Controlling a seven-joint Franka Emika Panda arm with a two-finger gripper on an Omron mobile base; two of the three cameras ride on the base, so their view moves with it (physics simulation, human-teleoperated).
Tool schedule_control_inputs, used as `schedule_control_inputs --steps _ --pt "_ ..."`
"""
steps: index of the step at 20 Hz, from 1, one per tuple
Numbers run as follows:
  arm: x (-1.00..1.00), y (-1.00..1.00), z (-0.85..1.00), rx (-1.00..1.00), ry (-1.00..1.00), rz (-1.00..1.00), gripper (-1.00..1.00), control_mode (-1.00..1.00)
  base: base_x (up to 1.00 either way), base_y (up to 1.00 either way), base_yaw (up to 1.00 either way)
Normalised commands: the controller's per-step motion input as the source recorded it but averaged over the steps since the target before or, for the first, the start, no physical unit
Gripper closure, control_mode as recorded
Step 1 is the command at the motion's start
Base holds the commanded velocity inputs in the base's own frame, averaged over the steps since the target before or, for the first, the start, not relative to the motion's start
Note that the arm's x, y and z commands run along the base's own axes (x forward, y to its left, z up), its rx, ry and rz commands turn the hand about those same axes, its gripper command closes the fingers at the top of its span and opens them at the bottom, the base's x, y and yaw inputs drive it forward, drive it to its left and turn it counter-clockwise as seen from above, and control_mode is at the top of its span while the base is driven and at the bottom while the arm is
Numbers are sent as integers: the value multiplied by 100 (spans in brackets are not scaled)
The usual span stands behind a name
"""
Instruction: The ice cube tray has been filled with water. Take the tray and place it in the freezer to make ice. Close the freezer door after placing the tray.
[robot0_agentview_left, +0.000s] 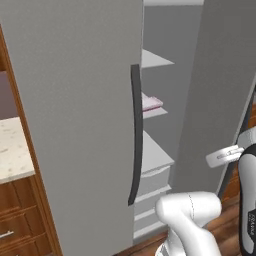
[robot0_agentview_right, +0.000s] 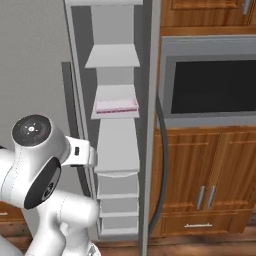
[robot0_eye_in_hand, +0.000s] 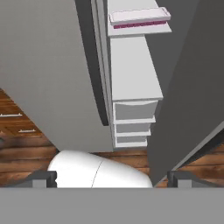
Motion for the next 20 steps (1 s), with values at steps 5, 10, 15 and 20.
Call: schedule_control_inputs --steps 5,10,15,20 --pt "0 0 0 0 0 0 -100 100 -21 -3 17" --pt "0 0 0 0 0 0 -100 100 0 -6 16" --pt "0 0 0 0 0 0 -100 100 -2 -22 19" --pt "0 0 0 0 0 0 -100 100 -23 -33 14"
